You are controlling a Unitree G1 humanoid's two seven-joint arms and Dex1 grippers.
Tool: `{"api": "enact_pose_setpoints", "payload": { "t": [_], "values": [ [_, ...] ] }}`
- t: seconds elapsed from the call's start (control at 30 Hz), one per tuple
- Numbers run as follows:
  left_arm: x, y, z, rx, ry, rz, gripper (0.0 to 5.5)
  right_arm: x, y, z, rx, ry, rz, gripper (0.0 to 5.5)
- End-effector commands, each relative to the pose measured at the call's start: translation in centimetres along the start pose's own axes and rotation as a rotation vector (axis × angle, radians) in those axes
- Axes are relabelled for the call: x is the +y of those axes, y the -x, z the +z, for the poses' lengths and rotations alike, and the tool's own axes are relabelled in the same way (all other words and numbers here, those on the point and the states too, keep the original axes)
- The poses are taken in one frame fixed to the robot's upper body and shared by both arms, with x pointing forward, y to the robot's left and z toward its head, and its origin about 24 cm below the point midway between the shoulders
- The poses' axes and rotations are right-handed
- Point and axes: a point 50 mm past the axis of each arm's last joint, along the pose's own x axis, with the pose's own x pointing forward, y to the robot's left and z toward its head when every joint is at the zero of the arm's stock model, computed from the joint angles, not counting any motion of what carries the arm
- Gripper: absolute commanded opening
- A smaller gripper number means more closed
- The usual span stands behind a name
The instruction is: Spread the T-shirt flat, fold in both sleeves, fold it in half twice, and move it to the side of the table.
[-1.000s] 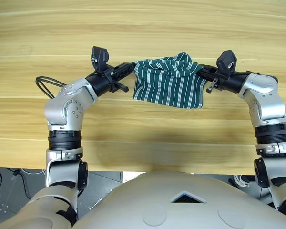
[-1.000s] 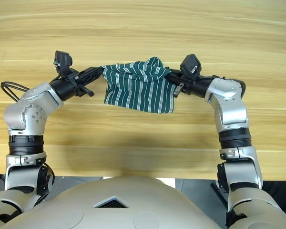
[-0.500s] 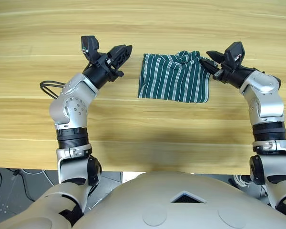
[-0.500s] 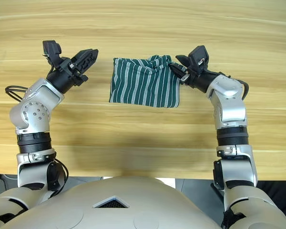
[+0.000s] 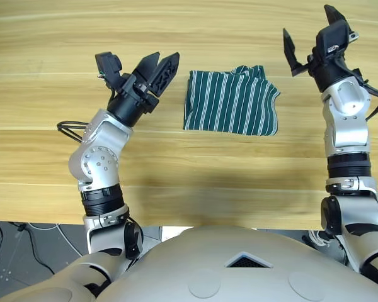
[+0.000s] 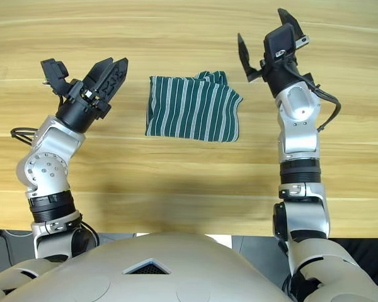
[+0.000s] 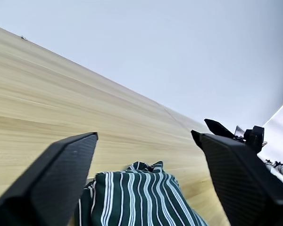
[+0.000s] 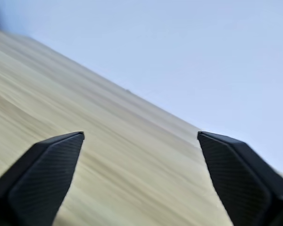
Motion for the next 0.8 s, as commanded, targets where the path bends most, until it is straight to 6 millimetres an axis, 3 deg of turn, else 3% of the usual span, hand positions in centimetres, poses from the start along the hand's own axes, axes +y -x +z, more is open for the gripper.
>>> {"api": "enact_pose_setpoints", "payload": {
  "t": [0.03, 0.17, 0.27, 0.43, 0.53, 0.8],
  "values": [
    [-0.7, 0.6, 2.9, -0.176, -0.169, 0.112, 4.49, 6.3, -0.8, 1.5, -0.099, 0.026, 0.401, 5.26],
    [-0.6, 0.2, 4.0, -0.253, -0.199, 0.194, 4.49, 8.7, -4.2, 1.5, -0.076, 0.028, 0.595, 5.26],
    [-1.2, -0.7, 3.7, -0.26, -0.17, 0.173, 4.49, 8.3, -7.1, 1.0, 0.0, 0.023, 0.535, 5.26],
    [-2.3, -1.3, 2.6, -0.257, -0.111, 0.137, 4.49, 7.8, -9.5, 0.1, 0.162, 0.112, 0.426, 5.26],
    [-2.4, -1.1, 2.7, -0.27, -0.097, 0.152, 4.49, 7.5, -9.2, -1.5, 0.279, 0.143, 0.389, 5.26],
    [-2.7, -0.6, 2.5, -0.278, -0.073, 0.18, 4.49, 6.1, -4.8, -6.7, 0.464, 0.068, 0.321, 5.26]
  ]
}}
